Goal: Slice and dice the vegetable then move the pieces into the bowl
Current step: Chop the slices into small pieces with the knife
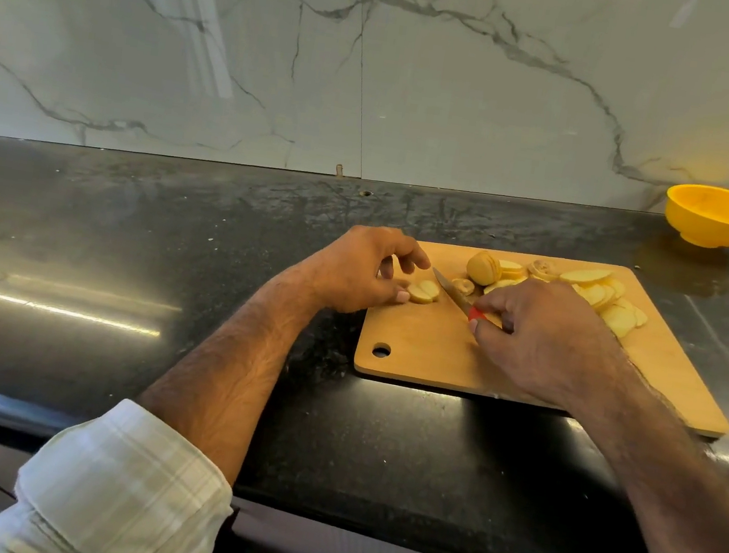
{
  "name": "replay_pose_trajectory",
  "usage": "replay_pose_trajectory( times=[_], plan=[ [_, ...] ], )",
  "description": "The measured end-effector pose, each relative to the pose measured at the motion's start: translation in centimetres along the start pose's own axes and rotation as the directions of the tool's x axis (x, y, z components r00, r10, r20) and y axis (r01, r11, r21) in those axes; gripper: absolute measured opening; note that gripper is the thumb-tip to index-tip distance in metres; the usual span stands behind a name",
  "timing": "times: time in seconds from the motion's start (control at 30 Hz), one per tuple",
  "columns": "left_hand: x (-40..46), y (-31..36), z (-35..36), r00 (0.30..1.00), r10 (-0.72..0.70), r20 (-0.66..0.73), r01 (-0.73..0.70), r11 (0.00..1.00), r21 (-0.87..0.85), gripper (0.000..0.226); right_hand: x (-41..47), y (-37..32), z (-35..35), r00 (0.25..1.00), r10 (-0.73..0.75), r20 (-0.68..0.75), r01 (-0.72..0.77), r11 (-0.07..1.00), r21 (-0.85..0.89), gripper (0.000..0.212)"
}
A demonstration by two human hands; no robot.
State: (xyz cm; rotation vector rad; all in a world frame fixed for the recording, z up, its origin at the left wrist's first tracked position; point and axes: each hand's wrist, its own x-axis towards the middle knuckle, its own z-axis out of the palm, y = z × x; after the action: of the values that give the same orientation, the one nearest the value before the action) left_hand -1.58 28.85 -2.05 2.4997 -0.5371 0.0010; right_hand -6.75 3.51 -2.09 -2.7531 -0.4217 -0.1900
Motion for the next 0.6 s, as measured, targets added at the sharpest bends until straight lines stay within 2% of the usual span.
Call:
replay_pose_trajectory(
  times=[0.37,0.5,0.6],
  plan=[
    [0.0,1.5,1.1,0.998,0.013,-0.069,-0.015,1.000,-0.025,0.042,0.0,-0.3,0.0,1.000,0.021,-0.010,-0.022,0.998,-0.058,0.036],
    [0.2,1.6,1.3,0.992,0.050,-0.115,-0.048,0.999,0.020,0.043,0.2,-0.1,0.1,0.999,0.039,-0.015,-0.040,0.997,-0.070,0.034],
    [0.0,1.4,0.9,0.996,0.092,-0.021,-0.091,0.995,0.036,0.036,0.2,0.0,0.3,0.999,0.035,-0.017,-0.037,0.996,-0.077,0.034]
  ],
)
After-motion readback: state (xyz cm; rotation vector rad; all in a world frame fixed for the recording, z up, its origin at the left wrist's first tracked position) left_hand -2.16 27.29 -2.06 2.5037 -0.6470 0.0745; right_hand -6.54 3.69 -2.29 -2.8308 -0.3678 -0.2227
